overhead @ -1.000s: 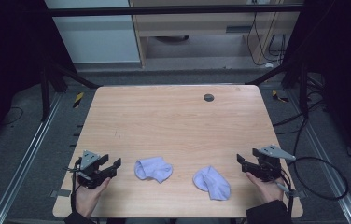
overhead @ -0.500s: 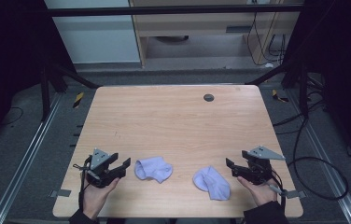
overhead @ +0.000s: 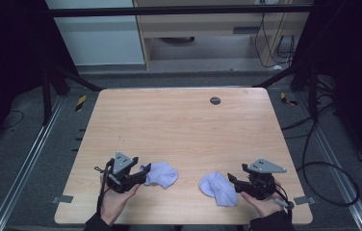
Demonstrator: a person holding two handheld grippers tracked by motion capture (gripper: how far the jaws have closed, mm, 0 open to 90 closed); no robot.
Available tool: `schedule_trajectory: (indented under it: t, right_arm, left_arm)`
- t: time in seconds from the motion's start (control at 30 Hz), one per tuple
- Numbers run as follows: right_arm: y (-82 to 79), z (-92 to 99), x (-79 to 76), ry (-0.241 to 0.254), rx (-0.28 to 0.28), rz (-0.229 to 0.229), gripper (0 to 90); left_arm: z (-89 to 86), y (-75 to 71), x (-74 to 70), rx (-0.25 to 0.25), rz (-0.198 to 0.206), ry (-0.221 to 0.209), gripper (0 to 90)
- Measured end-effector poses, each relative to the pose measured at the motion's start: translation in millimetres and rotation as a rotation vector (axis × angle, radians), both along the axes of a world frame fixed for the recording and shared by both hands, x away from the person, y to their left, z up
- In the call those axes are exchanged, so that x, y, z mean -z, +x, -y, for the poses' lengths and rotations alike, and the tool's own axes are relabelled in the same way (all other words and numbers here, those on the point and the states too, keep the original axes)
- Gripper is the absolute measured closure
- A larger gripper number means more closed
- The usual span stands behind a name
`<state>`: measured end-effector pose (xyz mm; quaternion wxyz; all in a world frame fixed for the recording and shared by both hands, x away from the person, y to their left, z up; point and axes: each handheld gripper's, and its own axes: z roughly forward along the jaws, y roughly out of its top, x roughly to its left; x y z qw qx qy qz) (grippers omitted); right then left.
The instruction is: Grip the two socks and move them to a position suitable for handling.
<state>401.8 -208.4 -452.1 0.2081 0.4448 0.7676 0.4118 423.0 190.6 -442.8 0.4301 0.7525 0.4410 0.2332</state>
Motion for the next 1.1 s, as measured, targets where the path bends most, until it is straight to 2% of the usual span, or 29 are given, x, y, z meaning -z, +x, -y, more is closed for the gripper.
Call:
schedule_trajectory:
  t: [0.13, 0.4, 0.77, 0.87, 1.0, 1.1]
  right_arm:
    - [-4.9, -4.6, 3.9, -0.010, -0.026, -0.025, 38.9]
    - [-11.8, -11.7, 11.8, -0.028, -0.070, -0.045, 45.8]
    - [-19.7, -18.4, 21.9, -0.036, -0.116, -0.085, 53.1]
    - [-20.9, -20.7, 23.6, -0.036, -0.134, -0.086, 54.9]
    - [-21.8, -24.4, 26.9, -0.040, -0.158, -0.103, 57.7]
    - [-22.6, -27.1, 29.2, -0.039, -0.176, -0.113, 59.3]
  left_arm:
    - [15.4, -0.1, 1.3, 0.032, -0.004, 0.005, 44.2]
    - [45.1, -1.1, 5.3, 0.078, -0.024, 0.010, 46.8]
    - [87.6, -2.0, 15.0, 0.163, -0.045, 0.058, 51.8]
    - [98.1, -3.3, 18.0, 0.179, -0.058, 0.074, 52.0]
    - [111.9, -4.0, 24.9, 0.195, -0.078, 0.065, 53.1]
    - [122.2, -4.1, 30.9, 0.196, -0.083, 0.084, 53.2]
